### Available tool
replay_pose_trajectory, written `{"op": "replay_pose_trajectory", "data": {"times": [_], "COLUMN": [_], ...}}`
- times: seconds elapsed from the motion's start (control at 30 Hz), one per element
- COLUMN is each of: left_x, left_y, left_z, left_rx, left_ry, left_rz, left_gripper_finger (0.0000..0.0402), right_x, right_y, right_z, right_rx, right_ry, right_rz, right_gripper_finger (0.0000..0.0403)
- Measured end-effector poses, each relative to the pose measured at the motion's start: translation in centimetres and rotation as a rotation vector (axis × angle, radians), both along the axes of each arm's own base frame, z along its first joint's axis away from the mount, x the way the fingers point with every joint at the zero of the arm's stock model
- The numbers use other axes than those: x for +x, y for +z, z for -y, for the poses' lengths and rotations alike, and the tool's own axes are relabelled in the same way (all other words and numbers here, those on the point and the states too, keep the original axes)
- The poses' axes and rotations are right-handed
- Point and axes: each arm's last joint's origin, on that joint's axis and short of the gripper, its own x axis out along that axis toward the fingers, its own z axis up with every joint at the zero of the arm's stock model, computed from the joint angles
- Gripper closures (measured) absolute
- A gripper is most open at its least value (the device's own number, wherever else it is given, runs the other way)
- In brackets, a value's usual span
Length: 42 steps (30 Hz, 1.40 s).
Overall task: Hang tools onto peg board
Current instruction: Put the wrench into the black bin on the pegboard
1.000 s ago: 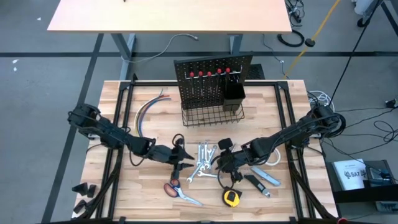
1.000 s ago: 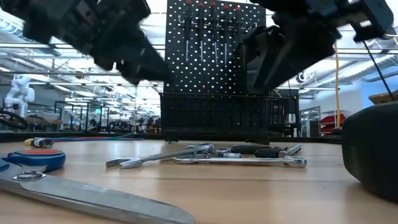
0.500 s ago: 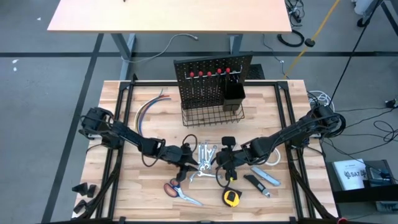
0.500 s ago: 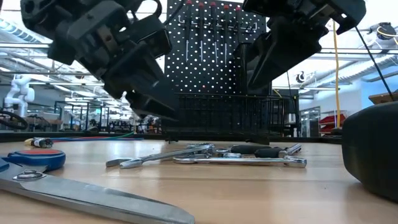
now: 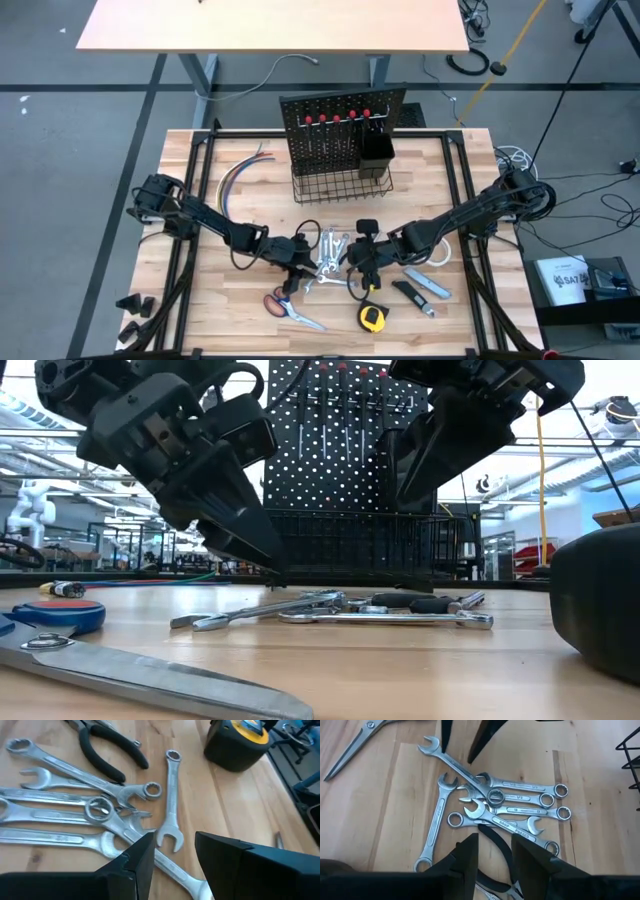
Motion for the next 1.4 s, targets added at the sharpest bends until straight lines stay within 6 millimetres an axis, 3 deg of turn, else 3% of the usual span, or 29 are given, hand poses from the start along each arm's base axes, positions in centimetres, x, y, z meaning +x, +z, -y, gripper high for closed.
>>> {"op": "replay_pose_trajectory", "data": {"times": [0.3,0.6,0.73,0.93,1.13,1.4], "left_x": [0.0,0.7,2.3,4.0,5.0,4.5], "left_y": [0.0,0.6,1.0,0.1,-0.3,-0.7], "left_z": [0.1,0.1,0.8,1.3,1.9,1.7], "left_rx": [0.016,-0.024,-0.020,0.067,0.087,0.197], "left_ry": [-0.015,0.076,0.134,0.248,0.210,0.189], "left_rz": [0.011,-0.015,-0.089,-0.348,-0.355,-0.391], "left_gripper_finger": [0.0253,0.0253,0.0253,0.0253,0.0253,0.0253], "right_x": [0.2,0.2,0.2,0.2,0.1,0.2], "right_y": [0.0,0.0,0.0,0.0,-0.1,0.0], "right_z": [0.6,0.6,0.6,0.6,0.7,0.8], "right_rx": [-0.003,-0.002,-0.003,-0.001,-0.004,-0.040], "right_ry": [-0.018,-0.021,-0.021,-0.020,-0.021,-0.047], "right_rz": [0.001,-0.001,-0.002,-0.004,-0.008,0.007], "right_gripper_finger": [0.0293,0.0293,0.0293,0.0293,0.0293,0.0293]}}
